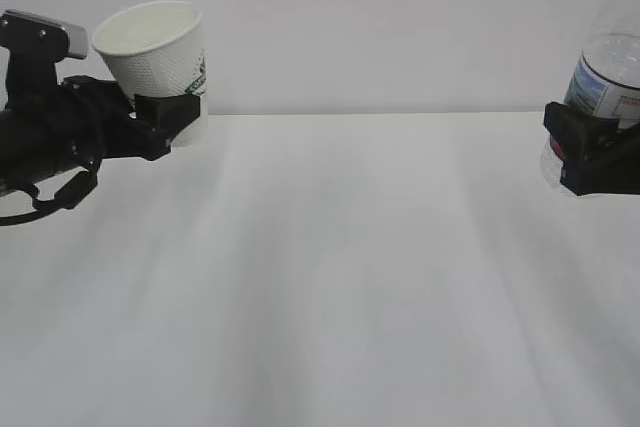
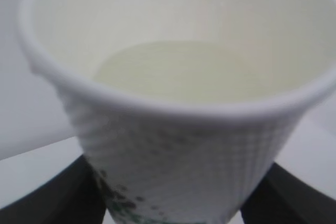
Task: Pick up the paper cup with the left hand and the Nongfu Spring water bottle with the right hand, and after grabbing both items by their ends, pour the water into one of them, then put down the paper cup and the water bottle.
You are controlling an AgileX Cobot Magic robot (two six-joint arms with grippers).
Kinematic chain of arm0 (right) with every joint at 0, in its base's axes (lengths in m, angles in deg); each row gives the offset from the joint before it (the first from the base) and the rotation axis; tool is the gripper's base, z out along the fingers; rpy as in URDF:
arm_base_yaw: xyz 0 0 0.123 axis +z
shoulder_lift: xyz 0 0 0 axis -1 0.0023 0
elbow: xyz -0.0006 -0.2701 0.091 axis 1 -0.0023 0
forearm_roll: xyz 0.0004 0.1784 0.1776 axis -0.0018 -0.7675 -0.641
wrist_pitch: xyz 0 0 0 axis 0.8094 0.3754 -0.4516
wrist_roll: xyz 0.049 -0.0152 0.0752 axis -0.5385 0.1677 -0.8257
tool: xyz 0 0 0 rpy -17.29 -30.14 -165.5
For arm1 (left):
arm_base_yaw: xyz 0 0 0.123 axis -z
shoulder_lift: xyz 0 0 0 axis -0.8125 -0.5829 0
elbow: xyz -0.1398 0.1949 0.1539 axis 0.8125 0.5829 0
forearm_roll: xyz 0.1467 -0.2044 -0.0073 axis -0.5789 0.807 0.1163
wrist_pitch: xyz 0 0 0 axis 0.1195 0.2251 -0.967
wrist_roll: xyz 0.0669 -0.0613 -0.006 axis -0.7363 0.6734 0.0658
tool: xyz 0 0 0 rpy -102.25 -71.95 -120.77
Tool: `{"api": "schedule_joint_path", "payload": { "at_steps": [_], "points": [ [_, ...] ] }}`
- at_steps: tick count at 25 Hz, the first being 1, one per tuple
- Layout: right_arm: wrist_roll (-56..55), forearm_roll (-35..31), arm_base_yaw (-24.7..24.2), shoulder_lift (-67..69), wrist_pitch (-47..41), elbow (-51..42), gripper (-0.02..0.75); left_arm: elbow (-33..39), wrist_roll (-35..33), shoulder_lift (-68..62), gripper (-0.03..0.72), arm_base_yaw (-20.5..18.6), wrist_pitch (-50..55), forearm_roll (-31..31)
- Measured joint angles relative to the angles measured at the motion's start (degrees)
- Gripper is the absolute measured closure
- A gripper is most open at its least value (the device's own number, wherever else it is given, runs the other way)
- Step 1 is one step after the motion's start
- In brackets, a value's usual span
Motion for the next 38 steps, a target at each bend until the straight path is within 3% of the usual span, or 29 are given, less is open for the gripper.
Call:
{"api": "schedule_joint_path", "payload": {
  "at_steps": [13, 25, 38],
  "points": [
    [0.0, -0.7, 0.0, 0.87, 0.13, 0.0, 0.216, 0.0, 0.0, -1.11, 0.188, -6.68, 0.0, 1.18],
    [0.15, -5.49, 0.0, 9.39, 9.43, 0.0, 0.216, 0.0, -2.05, -4.47, 0.188, -7.03, -2.55, 3.54],
    [1.09, -6.41, 0.0, 18.29, 10.36, 5.57, 0.216, 0.0, -8.08, -6.09, 0.188, -7.03, -3.61, 11.35]
  ]
}}
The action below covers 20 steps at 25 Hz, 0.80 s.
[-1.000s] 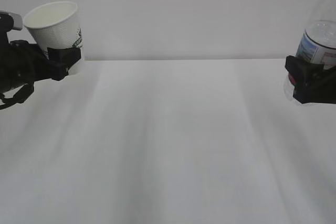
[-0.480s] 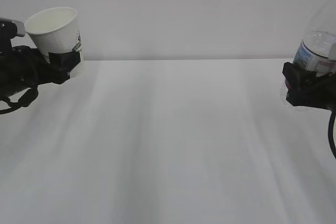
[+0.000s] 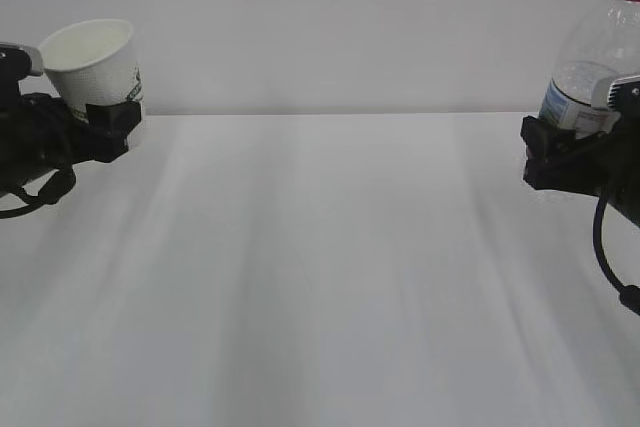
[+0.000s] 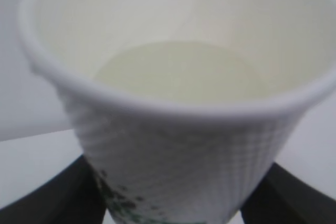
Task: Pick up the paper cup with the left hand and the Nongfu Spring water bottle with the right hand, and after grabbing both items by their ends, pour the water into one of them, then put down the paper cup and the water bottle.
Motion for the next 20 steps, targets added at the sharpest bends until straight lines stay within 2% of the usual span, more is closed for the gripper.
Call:
{"api": "schedule_joint_path", "payload": {
  "at_steps": [20],
  "points": [
    [0.14, -0.13, 0.0, 11.26, 0.0, 9.96, 0.216, 0.0, -3.88, -4.13, 0.188, 0.0, -3.0, 6.6]
  ]
}}
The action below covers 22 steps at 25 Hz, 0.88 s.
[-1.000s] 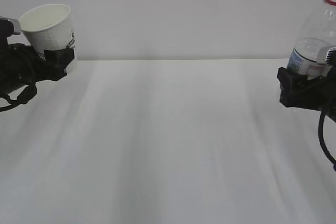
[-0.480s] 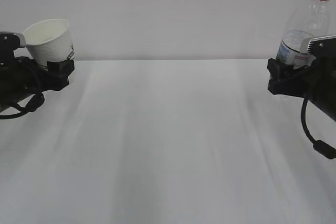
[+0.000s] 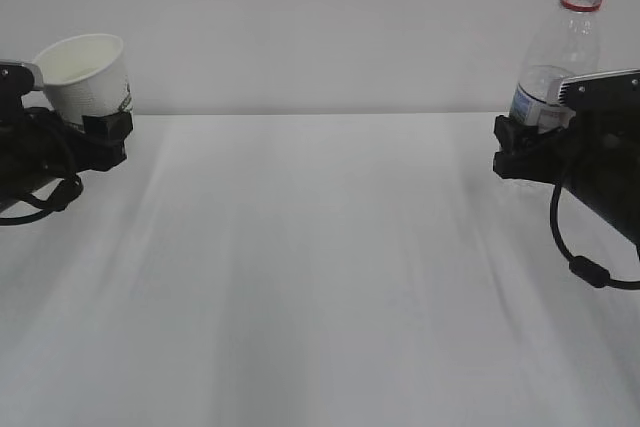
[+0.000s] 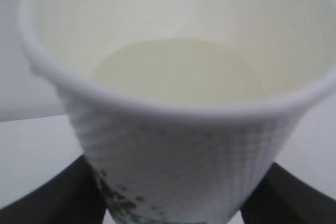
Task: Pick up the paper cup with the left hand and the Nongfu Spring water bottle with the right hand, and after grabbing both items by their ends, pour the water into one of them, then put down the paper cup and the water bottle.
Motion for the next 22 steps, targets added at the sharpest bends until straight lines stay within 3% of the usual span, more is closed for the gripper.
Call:
{"api": "schedule_joint_path", "payload": {
  "at_steps": [22],
  "points": [
    [0.13, -0.1, 0.0, 9.69, 0.13, 8.49, 0.216, 0.0, -0.58, 0.0, 0.188, 0.0, -0.14, 0.77]
  ]
}}
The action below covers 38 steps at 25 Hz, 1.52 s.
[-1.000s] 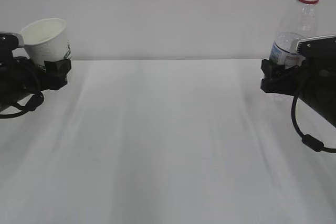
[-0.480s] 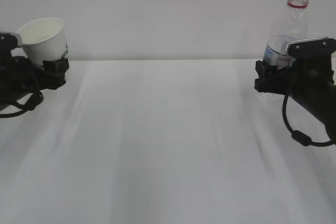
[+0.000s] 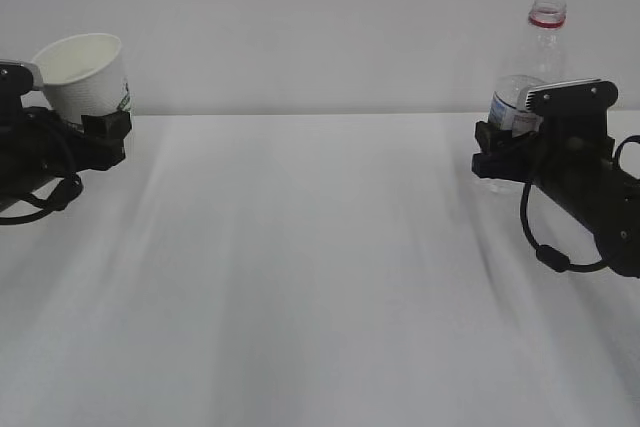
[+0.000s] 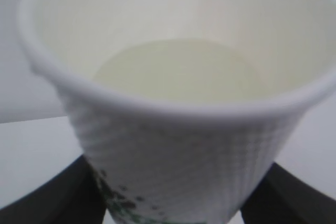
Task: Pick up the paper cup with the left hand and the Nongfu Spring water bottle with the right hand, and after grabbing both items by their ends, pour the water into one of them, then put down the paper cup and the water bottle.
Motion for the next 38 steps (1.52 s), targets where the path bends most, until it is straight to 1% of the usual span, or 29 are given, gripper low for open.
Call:
{"api": "schedule_joint_path", "payload": {
  "at_steps": [10, 22, 24, 28, 30, 35, 38],
  "points": [
    [0.0, 0.0, 0.0, 4.45, 1.39, 4.26, 0.216, 0.0, 0.0, 0.0, 0.188, 0.0, 0.0, 0.0],
    [0.0, 0.0, 0.0, 6.71, 2.49, 4.53, 0.215, 0.0, -0.13, 0.0, 0.188, 0.0, -0.04, 0.0],
    [0.0, 0.0, 0.0, 6.71, 2.73, 4.53, 0.198, 0.0, -0.13, 0.0, 0.188, 0.0, -0.04, 0.0],
    [-0.83, 0.0, 0.0, 6.71, 3.62, 4.68, 0.109, 0.0, -0.13, 0.0, 0.188, 0.0, -0.04, 0.0],
    [-1.13, 0.0, 0.0, 6.71, 4.18, 4.84, 0.084, 0.0, -0.13, 0.0, 0.188, 0.0, -0.14, 0.0],
    [-2.04, 0.46, 0.0, 6.71, 4.98, 4.84, 0.073, 0.0, -0.13, 0.0, 0.188, 0.0, -0.67, 0.09],
    [-2.41, 0.65, 0.0, 6.71, 7.9, 4.3, 0.073, 0.0, -0.13, 0.0, 0.188, 0.0, -1.56, 0.09]
  ]
}}
